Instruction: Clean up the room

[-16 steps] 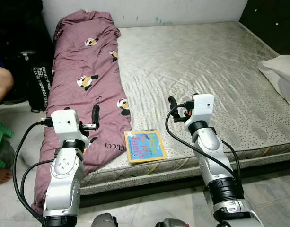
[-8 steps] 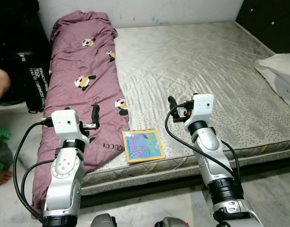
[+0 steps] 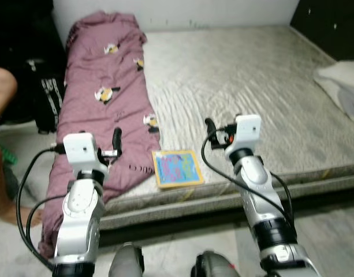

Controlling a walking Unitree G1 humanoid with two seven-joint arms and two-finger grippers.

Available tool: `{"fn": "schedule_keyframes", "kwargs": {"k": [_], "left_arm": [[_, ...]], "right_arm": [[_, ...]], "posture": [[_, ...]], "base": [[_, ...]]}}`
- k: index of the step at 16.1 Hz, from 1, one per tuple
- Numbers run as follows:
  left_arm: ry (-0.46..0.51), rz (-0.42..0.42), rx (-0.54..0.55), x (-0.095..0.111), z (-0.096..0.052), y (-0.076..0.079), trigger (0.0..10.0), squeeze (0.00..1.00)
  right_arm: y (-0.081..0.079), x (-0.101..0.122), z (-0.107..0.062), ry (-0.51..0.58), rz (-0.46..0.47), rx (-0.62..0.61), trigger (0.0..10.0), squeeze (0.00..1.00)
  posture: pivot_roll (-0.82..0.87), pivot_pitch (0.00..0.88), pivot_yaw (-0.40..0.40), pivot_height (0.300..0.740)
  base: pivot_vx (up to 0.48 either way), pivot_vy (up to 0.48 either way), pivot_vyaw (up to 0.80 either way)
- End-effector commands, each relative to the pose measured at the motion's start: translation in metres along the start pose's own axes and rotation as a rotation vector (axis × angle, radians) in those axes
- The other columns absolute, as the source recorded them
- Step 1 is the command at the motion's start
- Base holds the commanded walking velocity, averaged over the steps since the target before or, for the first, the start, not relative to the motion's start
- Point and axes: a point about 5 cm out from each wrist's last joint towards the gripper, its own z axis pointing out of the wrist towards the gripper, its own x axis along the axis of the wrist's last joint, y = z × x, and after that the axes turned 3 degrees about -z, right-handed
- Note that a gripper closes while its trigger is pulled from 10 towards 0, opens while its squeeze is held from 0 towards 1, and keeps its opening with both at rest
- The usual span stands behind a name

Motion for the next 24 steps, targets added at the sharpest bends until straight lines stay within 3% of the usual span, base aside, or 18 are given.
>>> {"fn": "schedule_keyframes", "kwargs": {"k": [1,10,24], "left_arm": [[0.001,0.011,-0.010,0.002,-0.001,0.001,10.0,0.00],[0.006,0.008,0.006,0.004,-0.010,-0.006,10.0,0.00],[-0.009,-0.020,-0.039,0.002,-0.007,0.003,10.0,0.00]], "right_arm": [[0.005,0.000,-0.003,-0.002,-0.004,-0.018,10.0,0.00],[-0.002,-0.005,-0.007,-0.037,-0.020,0.031,10.0,0.00],[-0.002,-0.004,-0.010,-0.041,-0.024,0.066,10.0,0.00]], "posture": [[-0.02,0.064,0.007,0.667],[0.00,0.129,-0.029,0.667],[-0.02,0.143,-0.019,0.667]], "base": [[0.000,0.000,0.00],[0.000,0.000,0.00],[0.339,0.000,0.00]]}}
